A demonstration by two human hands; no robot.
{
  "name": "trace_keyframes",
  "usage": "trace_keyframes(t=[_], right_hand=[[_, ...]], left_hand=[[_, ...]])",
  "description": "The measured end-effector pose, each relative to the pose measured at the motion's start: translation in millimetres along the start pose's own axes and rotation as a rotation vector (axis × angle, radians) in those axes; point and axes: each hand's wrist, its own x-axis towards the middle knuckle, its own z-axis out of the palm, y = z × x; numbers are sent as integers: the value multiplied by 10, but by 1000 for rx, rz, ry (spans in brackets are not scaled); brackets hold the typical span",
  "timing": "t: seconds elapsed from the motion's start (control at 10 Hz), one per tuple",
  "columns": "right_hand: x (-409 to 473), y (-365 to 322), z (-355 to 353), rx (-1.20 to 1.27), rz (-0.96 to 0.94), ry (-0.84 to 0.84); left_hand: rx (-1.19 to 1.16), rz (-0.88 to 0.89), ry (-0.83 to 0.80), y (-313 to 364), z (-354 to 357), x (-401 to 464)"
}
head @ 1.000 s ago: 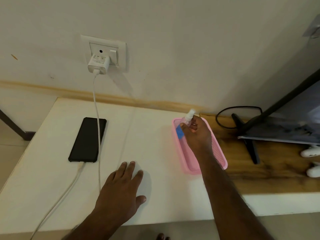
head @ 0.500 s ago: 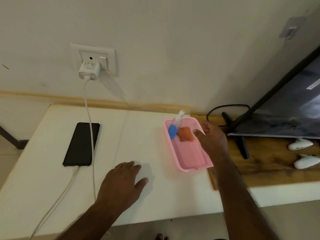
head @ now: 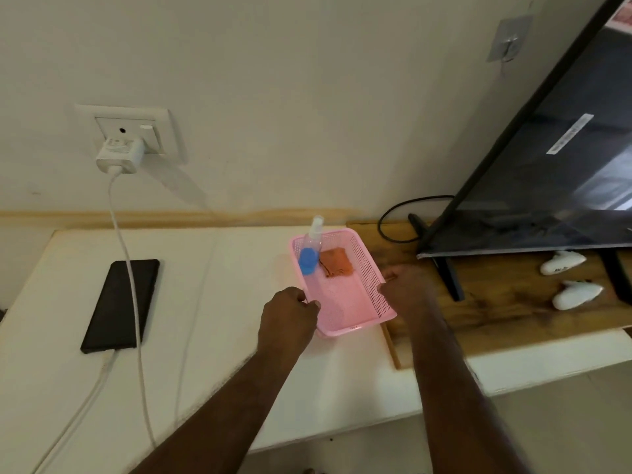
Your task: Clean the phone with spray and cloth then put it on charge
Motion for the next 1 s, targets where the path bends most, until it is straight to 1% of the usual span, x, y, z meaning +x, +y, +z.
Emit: trace_keyframes(t=[0.3,0.5,0.9,1.0], right_hand=[[173,-97,177,288,-1,191],[273,-196,240,367,-20,286],[326,-231,272,432,-44,309],[302,-248,257,454,-20,317]], left_hand=[[58,75,92,216,-54,439],[71,103,126,299,-71,638],[96,140,131,257,-63,776],[121,127,156,230,-81,773]])
